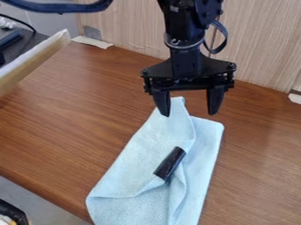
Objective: Fold the cloth from top left to bottom right
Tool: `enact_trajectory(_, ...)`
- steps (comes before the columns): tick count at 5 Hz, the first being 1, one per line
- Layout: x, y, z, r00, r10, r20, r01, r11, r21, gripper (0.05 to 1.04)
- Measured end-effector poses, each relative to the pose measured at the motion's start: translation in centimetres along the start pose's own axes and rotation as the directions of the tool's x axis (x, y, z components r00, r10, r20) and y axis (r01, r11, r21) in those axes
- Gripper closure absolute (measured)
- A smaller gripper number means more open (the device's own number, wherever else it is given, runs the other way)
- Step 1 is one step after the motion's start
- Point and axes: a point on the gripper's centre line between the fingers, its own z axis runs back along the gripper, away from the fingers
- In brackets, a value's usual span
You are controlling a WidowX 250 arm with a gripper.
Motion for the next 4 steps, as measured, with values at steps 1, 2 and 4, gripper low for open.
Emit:
enact_trajectory(1,-0.3,0.2,-0.7,1.0,0.001,-0.022,-0.001,1.0,0.013,0.083)
enact_trajectory(2,-1.0,0.3,-2.7,0.998,0.007,-0.06,-0.005,1.0,0.029,0.083)
enact_trajectory(4,-2.8,0.7,-6.9,0.992,0.004,-0.124,0.008,0.996,0.091,0.083)
